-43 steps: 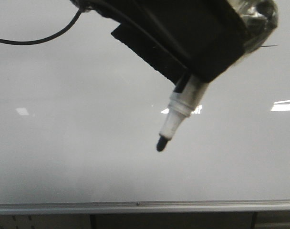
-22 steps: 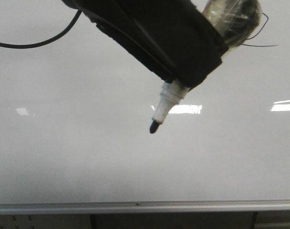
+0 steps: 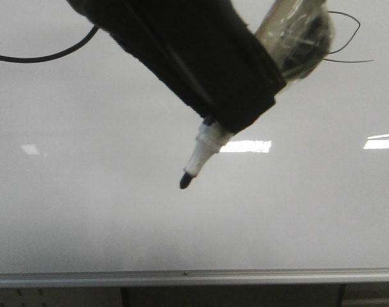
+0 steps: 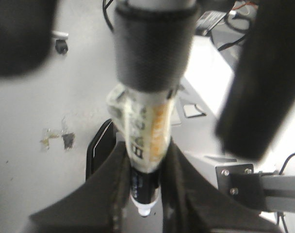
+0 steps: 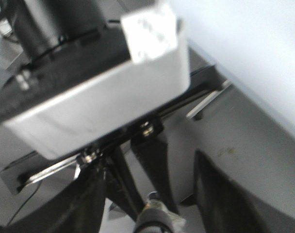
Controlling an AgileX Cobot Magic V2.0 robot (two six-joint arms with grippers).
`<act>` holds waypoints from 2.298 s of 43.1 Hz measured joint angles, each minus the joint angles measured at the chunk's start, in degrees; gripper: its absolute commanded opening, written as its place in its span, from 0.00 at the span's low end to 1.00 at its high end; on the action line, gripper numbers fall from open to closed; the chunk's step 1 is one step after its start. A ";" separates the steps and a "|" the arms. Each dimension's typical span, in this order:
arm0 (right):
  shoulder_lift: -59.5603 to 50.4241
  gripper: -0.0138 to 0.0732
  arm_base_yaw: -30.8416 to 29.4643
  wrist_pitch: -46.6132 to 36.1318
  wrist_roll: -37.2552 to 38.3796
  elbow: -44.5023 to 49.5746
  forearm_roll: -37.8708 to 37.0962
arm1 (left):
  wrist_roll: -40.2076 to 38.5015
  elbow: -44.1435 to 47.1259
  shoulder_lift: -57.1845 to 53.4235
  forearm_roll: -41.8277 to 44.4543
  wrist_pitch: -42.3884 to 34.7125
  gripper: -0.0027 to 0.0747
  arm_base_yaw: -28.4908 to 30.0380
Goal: Write number 2 on whiteboard
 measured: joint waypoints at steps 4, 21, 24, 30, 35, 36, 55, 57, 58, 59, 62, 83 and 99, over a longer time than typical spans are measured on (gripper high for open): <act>-2.52 0.56 0.00 -3.42 0.23 0.00 -3.79 | -2.39 0.00 0.00 2.74 -0.13 0.01 0.43; -28.72 0.08 0.00 -30.35 2.98 20.00 -14.27 | -29.57 0.00 -0.82 23.59 -9.37 0.01 16.54; -34.19 0.05 0.00 -33.46 3.03 24.74 -14.27 | -32.33 0.00 -2.08 25.12 -10.56 0.01 21.48; -43.06 0.05 0.00 -36.29 3.03 31.48 -13.49 | -35.68 0.00 -4.22 26.17 -11.96 0.01 32.06; -48.74 0.05 0.00 -37.64 3.03 35.20 -12.97 | -37.69 0.00 -5.09 26.61 -13.88 0.01 41.63; -49.50 0.05 0.00 -37.80 3.03 35.60 -12.89 | -38.06 0.00 -5.09 26.78 -14.17 0.01 43.69; -52.41 0.05 0.00 -38.65 3.03 36.81 -12.57 | -39.75 -5.31 4.36 27.40 -16.36 0.01 54.34; -52.41 0.05 0.00 -38.65 3.03 36.81 -12.57 | -39.75 -7.51 6.36 27.40 -14.83 0.01 54.34; -52.41 0.05 0.00 -38.65 3.03 36.81 -12.57 | -39.75 -8.52 7.22 27.40 -13.85 0.01 54.34; -52.41 0.05 0.00 -38.65 3.03 36.81 -12.57 | -39.75 -9.85 8.36 27.40 -13.18 0.01 54.34; -52.51 0.05 0.00 -38.65 3.03 36.81 -12.48 | -39.75 -12.99 10.97 27.40 -11.21 0.01 54.34; -52.51 0.05 0.00 -38.65 3.03 36.81 -12.35 | -39.64 -18.41 15.30 27.79 -7.14 0.43 54.34; -52.51 0.05 0.00 -38.65 3.03 36.81 -12.35 | -39.64 -18.58 15.30 29.85 -8.44 0.70 54.34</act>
